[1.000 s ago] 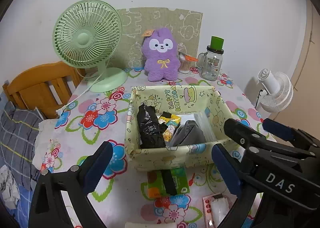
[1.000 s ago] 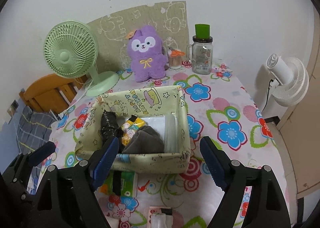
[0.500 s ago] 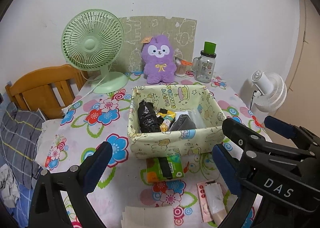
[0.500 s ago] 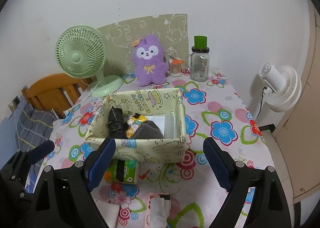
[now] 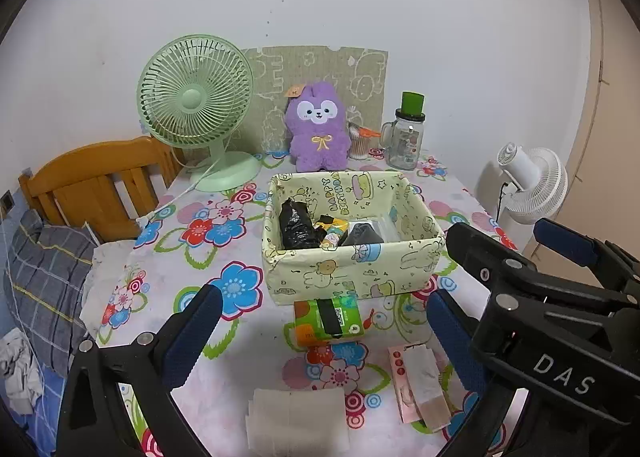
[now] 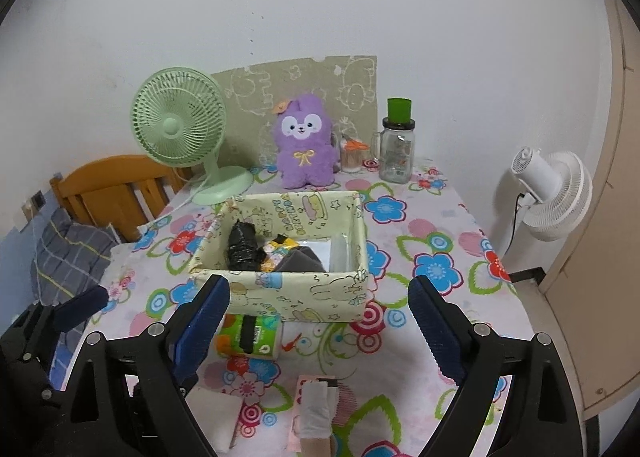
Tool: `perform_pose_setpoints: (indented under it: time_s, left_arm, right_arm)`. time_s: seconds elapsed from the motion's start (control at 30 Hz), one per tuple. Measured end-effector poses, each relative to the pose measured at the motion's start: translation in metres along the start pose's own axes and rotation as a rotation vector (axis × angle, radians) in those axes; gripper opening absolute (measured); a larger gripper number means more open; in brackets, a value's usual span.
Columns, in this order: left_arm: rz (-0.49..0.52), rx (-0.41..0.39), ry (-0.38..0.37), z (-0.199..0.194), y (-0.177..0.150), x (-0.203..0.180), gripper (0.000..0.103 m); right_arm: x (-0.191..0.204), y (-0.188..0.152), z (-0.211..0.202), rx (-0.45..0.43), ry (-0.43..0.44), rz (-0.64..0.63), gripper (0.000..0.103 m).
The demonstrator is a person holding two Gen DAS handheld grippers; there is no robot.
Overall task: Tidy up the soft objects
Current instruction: 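Move both tools back from the box toward the white pad and white roll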
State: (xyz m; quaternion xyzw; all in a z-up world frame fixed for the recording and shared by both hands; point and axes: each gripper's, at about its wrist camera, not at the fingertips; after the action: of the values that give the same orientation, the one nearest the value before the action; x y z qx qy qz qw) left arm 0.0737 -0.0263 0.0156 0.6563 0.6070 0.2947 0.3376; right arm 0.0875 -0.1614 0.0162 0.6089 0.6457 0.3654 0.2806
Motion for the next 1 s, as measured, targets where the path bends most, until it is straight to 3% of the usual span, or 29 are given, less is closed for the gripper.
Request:
perform_pose_setpoints:
  time_s: [1.0]
  left_arm:
    - [-0.033,0.029,-0.008,-0.007,-0.041,0.005,0.103]
  right_arm:
    - [0.007,-0.041,-0.016,0.006,0.048,-0.039,0.092]
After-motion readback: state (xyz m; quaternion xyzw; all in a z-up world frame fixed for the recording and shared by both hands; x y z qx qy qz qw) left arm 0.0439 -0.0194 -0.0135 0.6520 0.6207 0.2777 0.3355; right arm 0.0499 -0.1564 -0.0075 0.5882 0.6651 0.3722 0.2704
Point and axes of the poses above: each gripper's, at about its wrist camera, not at the fingertips, and z roughly the way its jaws point, x to its left, y to its top, and after that the axes turned 2 degrees about -x, right-handed
